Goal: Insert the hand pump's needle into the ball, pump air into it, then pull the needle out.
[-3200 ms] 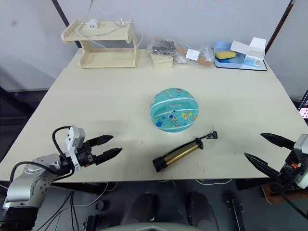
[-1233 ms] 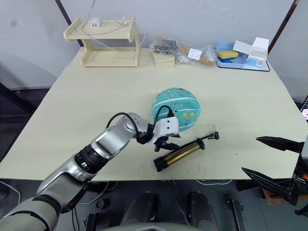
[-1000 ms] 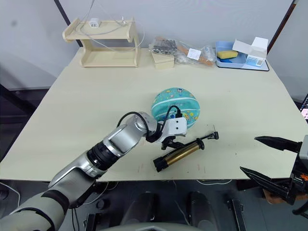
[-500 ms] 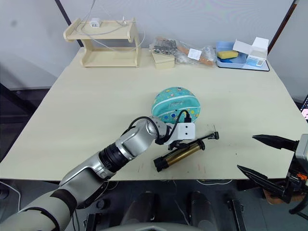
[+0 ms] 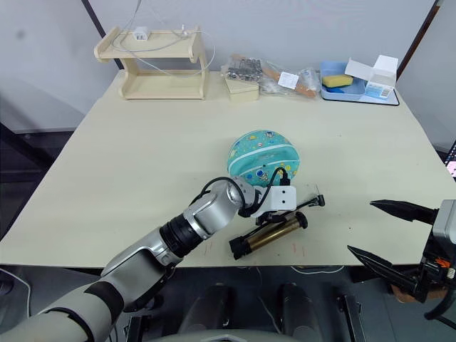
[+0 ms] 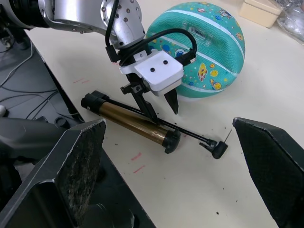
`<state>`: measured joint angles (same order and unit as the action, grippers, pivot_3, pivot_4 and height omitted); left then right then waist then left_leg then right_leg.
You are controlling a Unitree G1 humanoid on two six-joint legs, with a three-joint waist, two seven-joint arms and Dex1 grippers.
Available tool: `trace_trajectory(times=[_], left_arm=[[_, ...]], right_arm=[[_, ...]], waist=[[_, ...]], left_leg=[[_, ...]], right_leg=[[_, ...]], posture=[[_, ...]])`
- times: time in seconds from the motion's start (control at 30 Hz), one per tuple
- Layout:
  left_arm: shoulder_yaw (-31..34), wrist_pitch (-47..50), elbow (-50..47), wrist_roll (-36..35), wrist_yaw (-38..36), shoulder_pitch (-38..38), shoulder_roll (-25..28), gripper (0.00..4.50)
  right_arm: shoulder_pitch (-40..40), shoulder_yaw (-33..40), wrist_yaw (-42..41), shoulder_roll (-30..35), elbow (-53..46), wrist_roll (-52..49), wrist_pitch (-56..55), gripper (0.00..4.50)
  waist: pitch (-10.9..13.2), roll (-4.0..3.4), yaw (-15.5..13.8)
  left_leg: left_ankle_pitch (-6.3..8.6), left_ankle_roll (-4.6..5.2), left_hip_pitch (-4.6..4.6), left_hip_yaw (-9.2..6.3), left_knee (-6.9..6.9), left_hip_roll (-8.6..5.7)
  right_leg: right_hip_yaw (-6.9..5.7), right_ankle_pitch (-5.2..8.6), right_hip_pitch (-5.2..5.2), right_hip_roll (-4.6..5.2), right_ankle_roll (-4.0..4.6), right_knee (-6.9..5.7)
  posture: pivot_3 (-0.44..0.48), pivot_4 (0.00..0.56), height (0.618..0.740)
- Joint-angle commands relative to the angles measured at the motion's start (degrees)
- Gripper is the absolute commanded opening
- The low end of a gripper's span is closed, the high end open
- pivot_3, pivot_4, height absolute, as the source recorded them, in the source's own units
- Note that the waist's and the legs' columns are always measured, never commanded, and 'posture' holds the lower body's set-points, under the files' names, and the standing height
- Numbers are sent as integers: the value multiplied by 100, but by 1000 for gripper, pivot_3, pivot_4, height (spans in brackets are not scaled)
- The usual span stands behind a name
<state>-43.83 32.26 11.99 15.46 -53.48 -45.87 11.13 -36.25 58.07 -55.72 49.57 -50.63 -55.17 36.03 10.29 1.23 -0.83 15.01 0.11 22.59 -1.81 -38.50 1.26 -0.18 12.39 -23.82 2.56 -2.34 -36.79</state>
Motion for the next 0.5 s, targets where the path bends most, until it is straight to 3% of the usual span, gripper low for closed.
trace_trajectory(times=[0.03,0.5], left_arm=[[-61,-98,91,119,46,-64,-150,2194],[52,1013,1026,345,467,-342,-1284,2194]], right_arm=[[-16,44,51,-28,-70,-30,-44,4500],[-35,-25,257,-76,-202,-57,-43,4500]], waist=[[-1,-1,0],[-2,0,0]], left_leg=[[0,0,0,0,-1,0],[0,1,9,-5,-19,-8]], right_leg=[[0,1,0,0,1,-1],[7,0,2,0,0,-2]], posture=[[0,150,740],[0,150,740]])
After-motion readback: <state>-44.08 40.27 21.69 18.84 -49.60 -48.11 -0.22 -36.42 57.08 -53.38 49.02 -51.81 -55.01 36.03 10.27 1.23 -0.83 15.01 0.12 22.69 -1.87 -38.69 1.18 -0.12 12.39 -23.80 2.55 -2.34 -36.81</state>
